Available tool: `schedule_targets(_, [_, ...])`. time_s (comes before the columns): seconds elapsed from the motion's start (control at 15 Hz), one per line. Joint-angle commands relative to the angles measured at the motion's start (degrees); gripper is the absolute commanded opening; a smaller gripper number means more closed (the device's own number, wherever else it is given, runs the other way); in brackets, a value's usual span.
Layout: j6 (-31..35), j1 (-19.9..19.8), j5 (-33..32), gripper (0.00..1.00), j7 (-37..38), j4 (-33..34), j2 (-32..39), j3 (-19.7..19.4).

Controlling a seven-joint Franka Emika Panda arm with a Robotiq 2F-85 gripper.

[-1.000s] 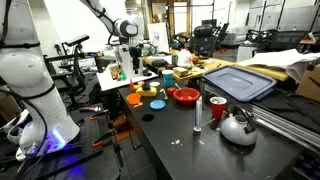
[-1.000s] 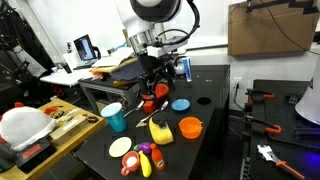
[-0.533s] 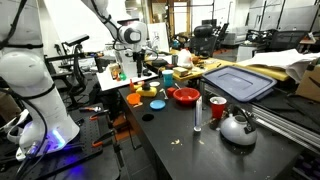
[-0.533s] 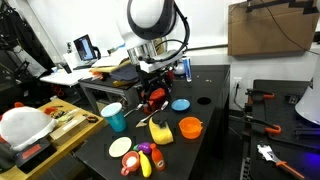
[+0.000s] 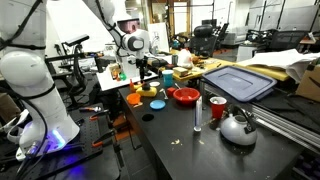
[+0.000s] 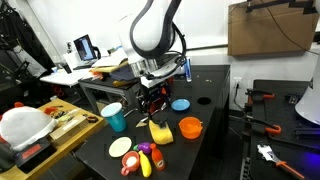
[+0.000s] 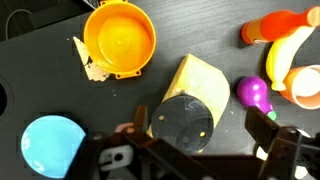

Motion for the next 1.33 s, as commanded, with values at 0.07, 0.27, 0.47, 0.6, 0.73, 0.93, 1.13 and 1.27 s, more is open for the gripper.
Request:
schedule_targets(0.07, [1.85, 1.97, -2.02, 1.0, 2.71, 2.39, 3.35, -2.35])
schedule_targets(0.27, [2.59, 2.63, -2.54, 1.0, 2.77, 3.13, 4.95, -3.46])
schedule_targets(0.47, [3.26, 3.28, -2.74, 1.0, 2.82, 3.67, 6.03, -4.22])
schedule_targets(0.6, [3.58, 3.69, -2.73, 1.0, 2.84, 3.87, 6.45, -4.51])
schedule_targets(0.73, [3.93, 4.09, -2.65, 1.0, 2.81, 4.06, 6.78, -4.73])
schedule_targets(0.93, [4.29, 4.35, -2.48, 0.72, 2.51, 4.05, 6.84, -4.75])
schedule_targets(1.13, [4.59, 4.63, -2.89, 0.52, 2.6, 3.29, 6.32, -5.16])
schedule_targets(1.27, [4.96, 4.82, -3.46, 0.52, 2.73, 2.61, 5.73, -5.45])
